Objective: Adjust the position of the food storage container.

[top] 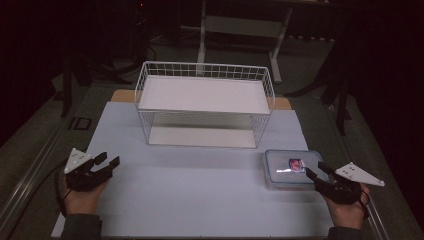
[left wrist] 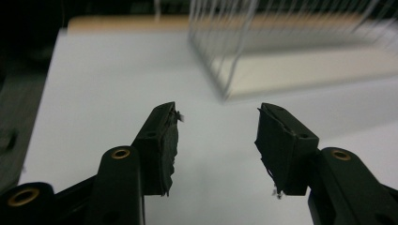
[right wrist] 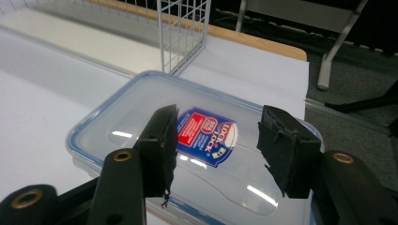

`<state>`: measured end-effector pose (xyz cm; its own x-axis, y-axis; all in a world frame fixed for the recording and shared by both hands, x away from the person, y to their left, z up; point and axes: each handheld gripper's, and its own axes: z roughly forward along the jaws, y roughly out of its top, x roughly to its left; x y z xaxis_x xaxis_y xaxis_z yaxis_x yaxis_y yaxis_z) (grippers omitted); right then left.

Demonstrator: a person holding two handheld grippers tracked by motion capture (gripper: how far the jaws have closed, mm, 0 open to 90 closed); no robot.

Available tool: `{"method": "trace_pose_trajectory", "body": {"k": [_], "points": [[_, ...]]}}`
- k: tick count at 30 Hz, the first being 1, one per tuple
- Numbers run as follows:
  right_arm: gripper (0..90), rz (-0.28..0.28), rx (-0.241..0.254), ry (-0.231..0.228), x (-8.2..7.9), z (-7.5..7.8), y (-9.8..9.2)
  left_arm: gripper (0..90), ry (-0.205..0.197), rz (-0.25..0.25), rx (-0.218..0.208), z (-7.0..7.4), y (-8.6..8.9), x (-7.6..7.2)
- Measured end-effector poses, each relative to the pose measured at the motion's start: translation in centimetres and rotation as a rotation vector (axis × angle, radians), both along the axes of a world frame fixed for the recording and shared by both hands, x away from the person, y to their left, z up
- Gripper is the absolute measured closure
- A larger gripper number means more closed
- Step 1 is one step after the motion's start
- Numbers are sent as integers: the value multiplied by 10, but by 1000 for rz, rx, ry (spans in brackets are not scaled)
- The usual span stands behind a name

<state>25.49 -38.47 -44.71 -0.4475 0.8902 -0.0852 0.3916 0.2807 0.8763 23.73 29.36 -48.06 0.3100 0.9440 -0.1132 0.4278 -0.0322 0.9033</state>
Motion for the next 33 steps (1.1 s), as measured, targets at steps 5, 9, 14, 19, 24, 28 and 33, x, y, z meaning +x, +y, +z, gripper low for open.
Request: {"method": "trace_pose_trajectory", "body": {"k": [5,9,14,19,24,28,33], "points": [[405,-40,-5,14,3,-5,-4,472,-49,-13,19,8,3,-10],[409,-65,11,16,6,-7,-7,468,-45,-11,29,7,3,-10],[636,-79,43,34,11,-9,-12,461,-42,-7,36,8,2,-10],[897,-114,24,77,21,-16,-16,463,-35,-7,51,6,1,-8],[900,-187,-3,91,26,-20,-21,465,-20,-14,71,3,0,-5],[900,-260,10,108,32,-25,-33,468,-18,-18,73,3,-1,-5],[899,-303,38,124,36,-29,-43,468,-16,-14,70,2,-1,-5]]}}
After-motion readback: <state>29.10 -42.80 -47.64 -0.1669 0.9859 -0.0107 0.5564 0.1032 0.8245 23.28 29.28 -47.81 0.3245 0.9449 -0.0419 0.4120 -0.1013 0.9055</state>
